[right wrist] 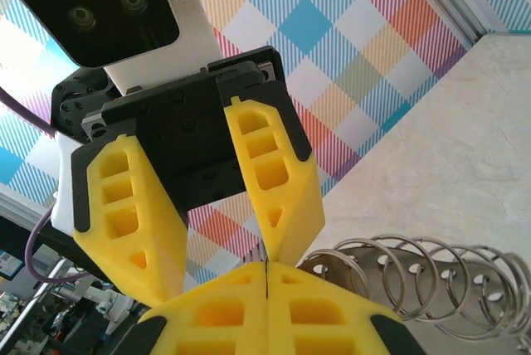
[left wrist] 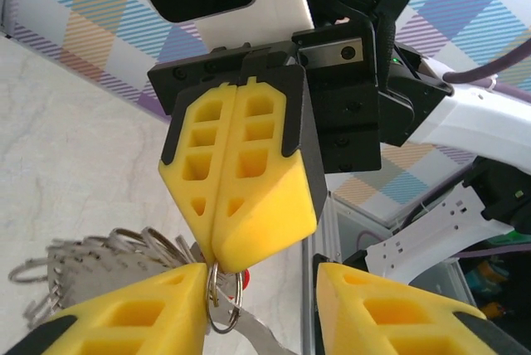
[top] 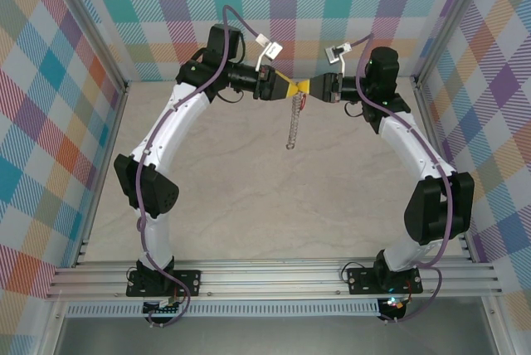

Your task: Put the keys on the keyring

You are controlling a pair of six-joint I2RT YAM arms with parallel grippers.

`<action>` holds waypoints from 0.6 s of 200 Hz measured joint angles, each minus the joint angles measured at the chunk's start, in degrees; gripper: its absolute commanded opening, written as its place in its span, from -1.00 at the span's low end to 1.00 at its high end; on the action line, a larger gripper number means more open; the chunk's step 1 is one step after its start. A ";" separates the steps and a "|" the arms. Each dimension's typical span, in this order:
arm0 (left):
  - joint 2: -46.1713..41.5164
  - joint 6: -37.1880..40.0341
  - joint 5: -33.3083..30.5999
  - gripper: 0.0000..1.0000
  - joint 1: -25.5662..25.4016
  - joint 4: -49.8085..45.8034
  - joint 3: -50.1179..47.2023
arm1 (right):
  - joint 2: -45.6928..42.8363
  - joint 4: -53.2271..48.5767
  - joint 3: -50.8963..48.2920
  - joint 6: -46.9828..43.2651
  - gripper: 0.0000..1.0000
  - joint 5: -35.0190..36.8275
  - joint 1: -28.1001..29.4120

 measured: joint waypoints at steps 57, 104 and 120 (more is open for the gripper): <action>0.00 -0.11 -0.31 -0.31 0.00 -0.07 0.00 | 0.02 1.84 -0.35 1.25 -1.00 -0.07 -0.09; 0.00 0.15 0.24 -0.33 -0.02 -0.22 0.00 | 0.02 2.56 -0.42 2.58 -1.00 -0.11 -0.24; 0.00 0.39 0.20 -0.39 -0.02 -0.31 0.00 | 0.02 2.91 -0.44 2.78 -1.00 -0.28 -0.26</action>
